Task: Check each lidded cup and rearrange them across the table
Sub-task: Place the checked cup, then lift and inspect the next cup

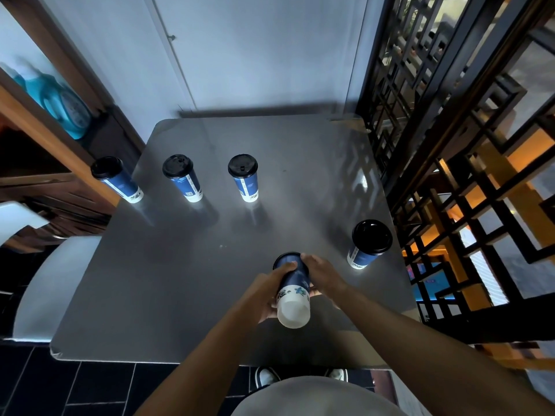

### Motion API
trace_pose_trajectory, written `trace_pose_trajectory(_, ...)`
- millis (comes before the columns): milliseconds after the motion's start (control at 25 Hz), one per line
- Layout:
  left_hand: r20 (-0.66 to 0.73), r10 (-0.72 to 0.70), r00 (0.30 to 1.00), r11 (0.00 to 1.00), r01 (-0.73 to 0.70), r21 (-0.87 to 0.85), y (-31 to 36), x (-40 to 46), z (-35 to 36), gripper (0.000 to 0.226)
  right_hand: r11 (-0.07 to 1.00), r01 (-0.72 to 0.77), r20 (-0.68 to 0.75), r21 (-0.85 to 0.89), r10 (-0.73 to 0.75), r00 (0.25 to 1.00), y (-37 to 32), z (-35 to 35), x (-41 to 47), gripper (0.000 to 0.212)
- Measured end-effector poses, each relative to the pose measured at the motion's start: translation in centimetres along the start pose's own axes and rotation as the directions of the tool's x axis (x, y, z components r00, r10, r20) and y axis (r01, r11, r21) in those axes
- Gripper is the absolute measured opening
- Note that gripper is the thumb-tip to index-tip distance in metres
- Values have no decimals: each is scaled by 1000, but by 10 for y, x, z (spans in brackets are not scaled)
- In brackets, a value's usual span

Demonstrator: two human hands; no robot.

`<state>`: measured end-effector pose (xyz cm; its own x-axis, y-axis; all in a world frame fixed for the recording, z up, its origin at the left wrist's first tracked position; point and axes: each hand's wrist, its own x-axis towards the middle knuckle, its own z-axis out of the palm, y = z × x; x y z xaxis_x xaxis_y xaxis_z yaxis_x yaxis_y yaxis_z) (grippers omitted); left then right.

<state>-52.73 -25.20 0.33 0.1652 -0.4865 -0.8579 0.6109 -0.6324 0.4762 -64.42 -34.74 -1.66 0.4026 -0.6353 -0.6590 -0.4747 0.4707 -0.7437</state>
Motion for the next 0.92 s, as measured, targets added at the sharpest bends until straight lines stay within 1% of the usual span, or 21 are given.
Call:
trace_pose_trajectory(40,11,-29,1000,999,29,-43,0,0,2,97,1000,-11,-8,26,12,1000,0,0,0,41)
trace_pose_trajectory(120,48,-80,996,985,86,-147,0,-1,3,82,998,-22,-19,56,23,1000,1,0,3,40)
trace_pose_trajectory(160,64,-82,995,978,93,-185,1,-6,4,75,998,-19,-22,57,20,1000,1,-1,4,40)
trace_pose_trajectory(240,128,-85,988,959,116,-259,1,-7,4,68,999,-10,-19,45,11,1000,1,-1,6,41)
trace_pose_trajectory(360,156,-69,985,948,113,-297,3,-10,6,66,999,4,-19,48,-3,1000,0,-1,6,40)
trace_pose_trajectory(400,153,-57,987,954,98,-282,3,-13,7,64,999,8,-20,43,-7,1000,-1,-1,5,39)
trace_pose_trajectory(440,141,-36,989,965,71,-252,3,-10,6,64,999,10,-22,33,-9,1000,-1,-1,5,40)
trace_pose_trajectory(480,98,-11,995,982,29,-185,3,-7,5,67,1000,9,-24,21,-9,1000,-1,-1,5,40)
trace_pose_trajectory(520,50,21,999,997,-17,-78,2,-4,4,73,1000,11,-27,7,-11,1000,0,-1,4,41)
trace_pose_trajectory(560,-21,66,998,996,-65,69,2,-6,4,75,1000,18,-26,-10,-18,999,1,-1,3,41)
trace_pose_trajectory(600,-85,115,990,974,-95,207,2,-6,3,71,999,31,-22,-25,-31,999,2,-1,3,41)
trace_pose_trajectory(640,-128,139,982,950,-95,299,2,-10,3,66,998,42,-15,-36,-42,999,3,-1,3,41)
trace_pose_trajectory(720,-140,139,980,936,-84,342,4,-14,2,65,998,58,-13,-41,-58,998,4,-1,3,39)
trace_pose_trajectory(760,-138,142,980,938,-89,335,4,-13,1,66,997,61,-17,-37,-62,998,4,-1,3,38)
trace_pose_trajectory(800,-123,139,983,955,-100,281,4,-14,2,67,998,54,-19,-30,-55,998,4,-2,2,36)
trace_pose_trajectory(880,-36,98,994,991,-95,92,5,-18,6,60,1000,25,-13,13,-25,1000,4,-4,1,36)
trace_pose_trajectory(920,18,69,997,997,-68,-28,6,-21,8,51,999,9,-5,43,-9,1000,3,-5,0,37)
